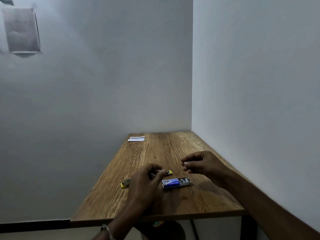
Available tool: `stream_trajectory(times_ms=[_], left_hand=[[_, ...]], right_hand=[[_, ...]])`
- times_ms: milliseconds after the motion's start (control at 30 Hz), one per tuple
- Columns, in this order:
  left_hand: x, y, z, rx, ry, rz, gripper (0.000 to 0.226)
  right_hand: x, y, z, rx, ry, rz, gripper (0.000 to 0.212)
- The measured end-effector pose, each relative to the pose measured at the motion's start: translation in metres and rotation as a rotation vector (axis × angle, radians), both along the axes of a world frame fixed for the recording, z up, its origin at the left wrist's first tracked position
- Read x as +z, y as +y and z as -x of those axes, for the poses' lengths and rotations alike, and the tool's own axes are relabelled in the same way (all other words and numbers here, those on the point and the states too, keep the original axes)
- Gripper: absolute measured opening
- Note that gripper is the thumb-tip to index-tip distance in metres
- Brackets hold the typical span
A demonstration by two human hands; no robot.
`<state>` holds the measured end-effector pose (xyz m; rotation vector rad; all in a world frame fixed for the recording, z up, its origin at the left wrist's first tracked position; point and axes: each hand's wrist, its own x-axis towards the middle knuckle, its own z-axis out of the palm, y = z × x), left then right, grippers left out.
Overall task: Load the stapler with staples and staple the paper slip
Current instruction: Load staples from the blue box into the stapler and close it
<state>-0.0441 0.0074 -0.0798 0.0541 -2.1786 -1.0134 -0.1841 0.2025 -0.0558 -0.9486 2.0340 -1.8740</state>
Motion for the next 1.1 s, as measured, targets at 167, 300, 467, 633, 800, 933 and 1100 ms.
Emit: stream_trajectory(times_ms=[167, 300, 467, 633, 800, 933, 1100], left_hand=[[0.003, -0.010, -0.008, 0.139, 0.133, 0.001, 0.009], [0.002, -0.040, -0.014, 0.297, 0.135, 0.201, 0.012], [-0.007, -0.069, -0.014, 0.404, -0.116, 0.363, 0.020], [-0.014, -0.074, -0.004, 0.319, -0.288, 0.424, 0.040], [-0.013, -0.076, -0.002, 0.270, -0.330, 0.414, 0.030], [-0.014, -0.076, -0.002, 0.261, -0.317, 0.399, 0.028], [-0.013, -0.076, -0.001, 0.257, -0.297, 0.377, 0.026]], right_hand=[[0.004, 0.002, 0.002, 0.047, -0.158, 0.114, 0.018], [0.008, -0.004, 0.006, 0.002, -0.099, 0.099, 0.020], [0.016, -0.030, 0.010, -0.015, 0.153, -0.089, 0.013], [0.016, -0.063, 0.009, 0.051, 0.380, -0.229, 0.023], [0.001, -0.081, 0.015, 0.073, 0.457, -0.351, 0.027], [-0.008, -0.086, 0.019, 0.053, 0.473, -0.361, 0.027], [-0.006, -0.089, 0.022, 0.071, 0.472, -0.384, 0.030]])
